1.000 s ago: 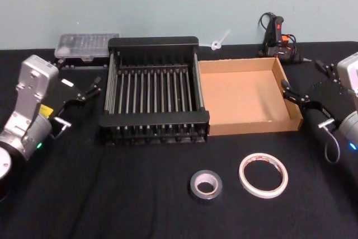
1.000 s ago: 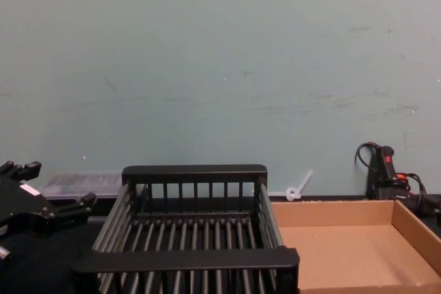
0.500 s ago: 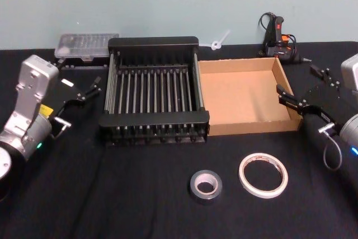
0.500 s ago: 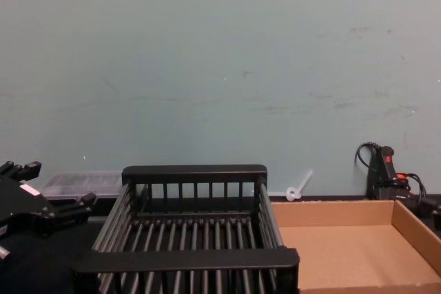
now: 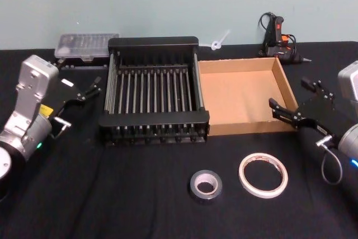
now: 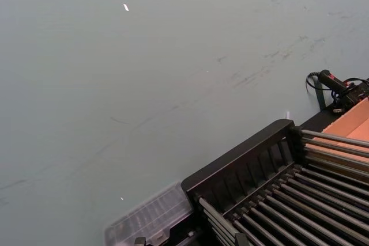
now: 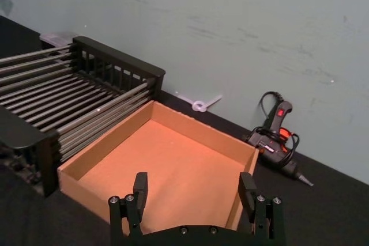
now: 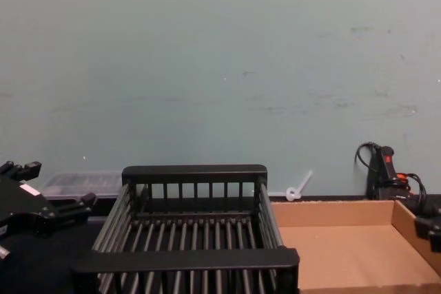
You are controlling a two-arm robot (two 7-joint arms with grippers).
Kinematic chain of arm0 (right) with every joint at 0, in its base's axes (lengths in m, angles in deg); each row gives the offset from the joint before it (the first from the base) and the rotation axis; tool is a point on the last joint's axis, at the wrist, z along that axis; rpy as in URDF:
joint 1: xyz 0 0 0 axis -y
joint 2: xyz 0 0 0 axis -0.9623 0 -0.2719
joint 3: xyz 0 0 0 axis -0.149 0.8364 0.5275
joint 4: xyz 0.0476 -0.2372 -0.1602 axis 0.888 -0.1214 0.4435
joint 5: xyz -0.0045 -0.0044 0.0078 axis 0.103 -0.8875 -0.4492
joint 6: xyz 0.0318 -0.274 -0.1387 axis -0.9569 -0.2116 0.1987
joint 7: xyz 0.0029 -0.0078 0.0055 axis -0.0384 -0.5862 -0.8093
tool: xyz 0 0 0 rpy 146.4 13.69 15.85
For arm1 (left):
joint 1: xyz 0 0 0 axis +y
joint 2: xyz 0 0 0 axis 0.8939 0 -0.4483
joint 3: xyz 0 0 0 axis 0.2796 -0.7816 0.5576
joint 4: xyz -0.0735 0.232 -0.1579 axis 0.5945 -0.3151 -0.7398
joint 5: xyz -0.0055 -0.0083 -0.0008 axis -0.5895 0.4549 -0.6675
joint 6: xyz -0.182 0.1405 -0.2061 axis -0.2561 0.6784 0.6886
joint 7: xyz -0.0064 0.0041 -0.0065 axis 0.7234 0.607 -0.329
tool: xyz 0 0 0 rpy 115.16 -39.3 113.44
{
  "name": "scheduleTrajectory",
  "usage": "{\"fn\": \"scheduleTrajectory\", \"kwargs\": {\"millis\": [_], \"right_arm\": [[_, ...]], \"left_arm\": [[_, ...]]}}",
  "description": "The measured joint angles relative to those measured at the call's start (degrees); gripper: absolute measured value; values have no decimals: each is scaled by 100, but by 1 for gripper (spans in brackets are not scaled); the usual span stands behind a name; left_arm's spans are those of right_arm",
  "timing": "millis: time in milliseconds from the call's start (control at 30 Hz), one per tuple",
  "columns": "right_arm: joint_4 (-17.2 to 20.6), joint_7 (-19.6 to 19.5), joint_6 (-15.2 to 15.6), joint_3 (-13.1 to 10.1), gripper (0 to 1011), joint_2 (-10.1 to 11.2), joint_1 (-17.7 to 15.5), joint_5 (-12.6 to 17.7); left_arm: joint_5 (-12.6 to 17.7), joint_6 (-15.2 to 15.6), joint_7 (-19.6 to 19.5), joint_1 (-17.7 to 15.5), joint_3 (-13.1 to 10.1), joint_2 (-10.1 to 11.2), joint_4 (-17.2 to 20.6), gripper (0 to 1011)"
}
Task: Pick up the white tape and place it into the black box , Pick up the silver tape and place it into the brown box.
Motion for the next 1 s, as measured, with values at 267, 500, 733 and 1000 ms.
{"fn": "scheduleTrajectory", "kwargs": {"millis": [267,500,733,1000], "right_arm": [[79,190,42,-70,1002,25,-176,-46],[121,301,95,-117,1002,13,-335,-112],[161,409,202,-166,1002,-34,-477,-147],[242,560,377,-250,1002,-52,-656,-165]], "left_arm": [[0,0,0,0,0,0,0,1001],[0,0,0,0,0,0,0,1002],[0,0,0,0,0,0,0,1001],[0,0,0,0,0,0,0,1001]]}}
